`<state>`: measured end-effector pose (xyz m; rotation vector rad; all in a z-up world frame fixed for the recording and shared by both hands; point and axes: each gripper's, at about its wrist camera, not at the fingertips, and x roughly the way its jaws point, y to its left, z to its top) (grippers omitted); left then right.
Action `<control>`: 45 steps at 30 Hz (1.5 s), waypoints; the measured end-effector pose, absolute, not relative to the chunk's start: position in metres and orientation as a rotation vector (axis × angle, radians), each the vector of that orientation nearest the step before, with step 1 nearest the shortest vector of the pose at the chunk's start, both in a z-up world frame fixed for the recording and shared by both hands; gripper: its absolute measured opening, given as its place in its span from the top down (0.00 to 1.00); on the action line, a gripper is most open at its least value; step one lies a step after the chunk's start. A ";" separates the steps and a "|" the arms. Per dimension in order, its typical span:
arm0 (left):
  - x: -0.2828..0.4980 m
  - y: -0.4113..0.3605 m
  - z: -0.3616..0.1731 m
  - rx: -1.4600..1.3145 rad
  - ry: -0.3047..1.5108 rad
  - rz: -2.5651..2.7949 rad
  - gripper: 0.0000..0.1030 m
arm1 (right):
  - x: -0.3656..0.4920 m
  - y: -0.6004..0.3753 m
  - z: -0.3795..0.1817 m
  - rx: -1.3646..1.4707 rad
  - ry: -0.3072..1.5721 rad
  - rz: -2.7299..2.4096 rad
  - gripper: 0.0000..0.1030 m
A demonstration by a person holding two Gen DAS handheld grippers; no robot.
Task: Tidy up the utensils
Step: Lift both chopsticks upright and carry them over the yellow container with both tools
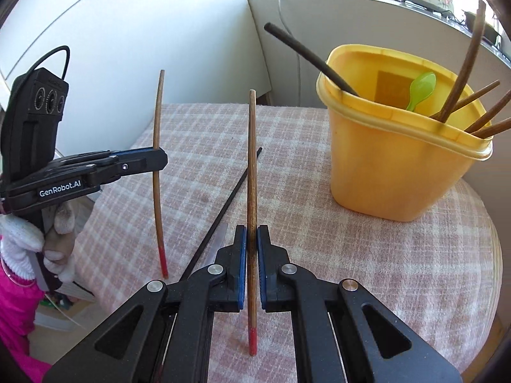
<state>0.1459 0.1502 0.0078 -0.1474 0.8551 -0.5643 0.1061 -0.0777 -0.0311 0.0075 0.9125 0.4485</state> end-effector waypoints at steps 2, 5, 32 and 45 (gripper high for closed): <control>0.144 0.144 0.016 -0.144 0.828 -0.570 0.96 | 0.098 -0.084 -0.023 0.001 0.880 0.448 0.95; 0.144 0.142 0.027 -0.136 0.799 -0.581 0.96 | 0.087 -0.097 -0.012 0.000 0.830 0.441 0.95; 0.177 0.104 0.114 -0.145 0.547 -0.625 0.96 | 0.071 -0.141 0.082 0.086 0.527 0.352 0.95; 0.194 0.079 0.150 -0.163 0.454 -0.660 0.96 | 0.078 -0.147 0.115 0.102 0.419 0.327 0.95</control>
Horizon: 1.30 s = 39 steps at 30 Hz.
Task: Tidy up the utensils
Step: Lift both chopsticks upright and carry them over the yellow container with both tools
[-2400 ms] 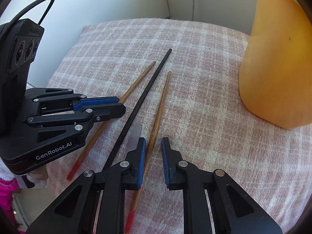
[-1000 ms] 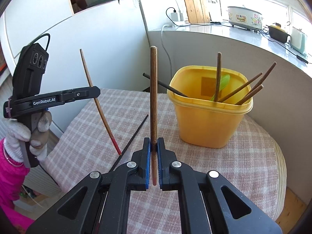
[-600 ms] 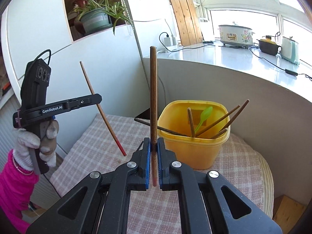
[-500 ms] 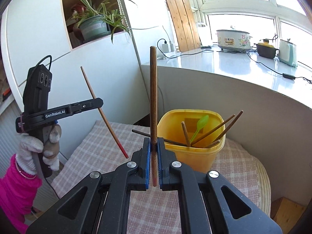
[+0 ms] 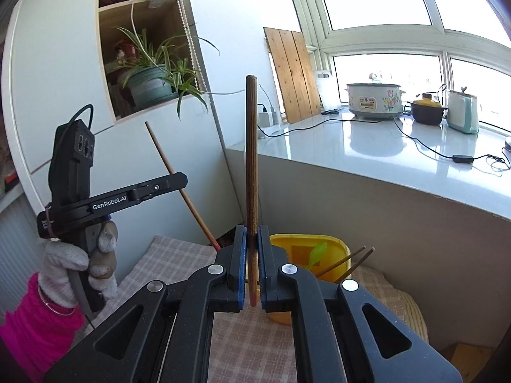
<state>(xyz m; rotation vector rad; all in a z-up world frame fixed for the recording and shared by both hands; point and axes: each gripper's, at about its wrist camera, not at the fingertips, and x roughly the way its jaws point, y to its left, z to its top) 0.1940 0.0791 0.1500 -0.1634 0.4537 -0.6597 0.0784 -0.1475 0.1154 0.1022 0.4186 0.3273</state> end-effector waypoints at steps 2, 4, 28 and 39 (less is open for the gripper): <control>0.196 0.075 0.152 -0.167 0.448 -0.666 0.96 | 0.080 -0.148 0.117 0.099 0.404 0.314 0.95; 0.199 0.070 0.154 -0.167 0.445 -0.671 0.96 | 0.083 -0.148 0.119 0.093 0.396 0.298 0.95; 0.224 0.030 0.114 -0.129 0.539 -0.676 0.96 | 0.132 -0.144 0.090 0.050 0.513 0.229 0.95; 0.218 0.021 0.104 -0.081 0.551 -0.680 0.96 | 0.132 -0.155 0.085 0.072 0.548 0.200 0.95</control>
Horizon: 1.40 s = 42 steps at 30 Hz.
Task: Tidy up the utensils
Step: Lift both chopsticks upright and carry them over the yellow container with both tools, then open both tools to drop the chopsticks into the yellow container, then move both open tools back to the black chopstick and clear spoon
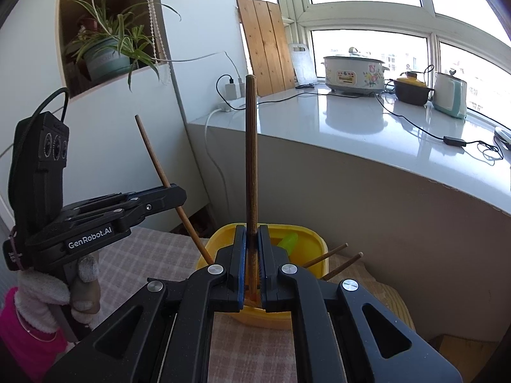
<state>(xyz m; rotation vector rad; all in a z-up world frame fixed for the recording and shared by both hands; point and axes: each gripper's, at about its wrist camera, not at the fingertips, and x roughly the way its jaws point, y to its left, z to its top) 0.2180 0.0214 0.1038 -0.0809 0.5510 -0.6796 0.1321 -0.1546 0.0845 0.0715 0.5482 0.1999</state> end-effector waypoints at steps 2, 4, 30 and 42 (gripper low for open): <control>0.216 0.021 0.104 -0.075 0.548 -0.679 0.96 | 0.132 -0.156 0.083 0.079 0.558 0.194 0.95; 0.213 0.022 0.103 -0.074 0.549 -0.676 0.96 | 0.132 -0.157 0.081 0.084 0.565 0.188 0.95; 0.175 0.079 0.102 -0.091 0.524 -0.624 0.96 | 0.095 -0.140 0.091 0.019 0.476 0.139 0.89; 0.163 0.118 0.061 -0.064 0.623 -0.542 0.81 | 0.062 -0.131 0.095 -0.009 0.390 0.192 0.65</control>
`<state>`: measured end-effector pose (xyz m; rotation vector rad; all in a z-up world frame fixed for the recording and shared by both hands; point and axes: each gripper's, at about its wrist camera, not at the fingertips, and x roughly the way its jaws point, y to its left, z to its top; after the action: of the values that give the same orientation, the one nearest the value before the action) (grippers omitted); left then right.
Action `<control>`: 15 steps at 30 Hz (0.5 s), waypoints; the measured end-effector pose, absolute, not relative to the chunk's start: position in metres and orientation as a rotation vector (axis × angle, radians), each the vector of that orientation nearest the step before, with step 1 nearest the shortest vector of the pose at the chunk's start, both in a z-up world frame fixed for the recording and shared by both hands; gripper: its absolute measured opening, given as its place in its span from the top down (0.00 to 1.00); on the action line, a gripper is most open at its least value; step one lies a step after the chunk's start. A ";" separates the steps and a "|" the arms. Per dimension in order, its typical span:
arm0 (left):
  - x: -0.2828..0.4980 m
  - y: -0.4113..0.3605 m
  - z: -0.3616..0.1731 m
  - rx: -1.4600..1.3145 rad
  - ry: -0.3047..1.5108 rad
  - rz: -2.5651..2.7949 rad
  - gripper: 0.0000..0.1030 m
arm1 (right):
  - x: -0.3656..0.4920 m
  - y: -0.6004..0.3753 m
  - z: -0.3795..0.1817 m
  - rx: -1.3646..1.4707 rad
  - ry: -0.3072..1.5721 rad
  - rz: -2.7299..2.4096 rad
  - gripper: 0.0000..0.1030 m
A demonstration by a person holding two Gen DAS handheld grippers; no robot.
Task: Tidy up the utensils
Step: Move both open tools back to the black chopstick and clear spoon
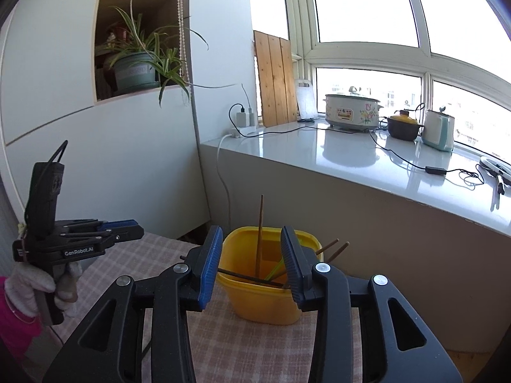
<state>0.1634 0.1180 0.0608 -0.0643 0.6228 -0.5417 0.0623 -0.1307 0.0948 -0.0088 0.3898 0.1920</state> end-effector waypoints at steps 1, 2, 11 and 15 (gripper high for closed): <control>0.163 0.120 0.056 -0.064 0.635 -0.537 0.81 | 0.060 -0.129 0.094 -0.012 0.395 0.206 0.65; 0.163 0.121 0.051 -0.063 0.648 -0.535 0.81 | 0.058 -0.127 0.093 -0.017 0.398 0.215 0.65; 0.151 0.136 0.010 -0.063 0.746 -0.508 0.81 | 0.046 -0.095 0.058 -0.101 0.530 0.360 0.65; 0.146 0.145 -0.001 -0.073 0.771 -0.489 0.81 | 0.052 -0.081 0.026 -0.112 0.645 0.413 0.65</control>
<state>0.1456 0.1447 -0.0014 -0.0725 0.7714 -0.4893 0.0517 -0.0807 0.0255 -0.1122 0.6454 0.4132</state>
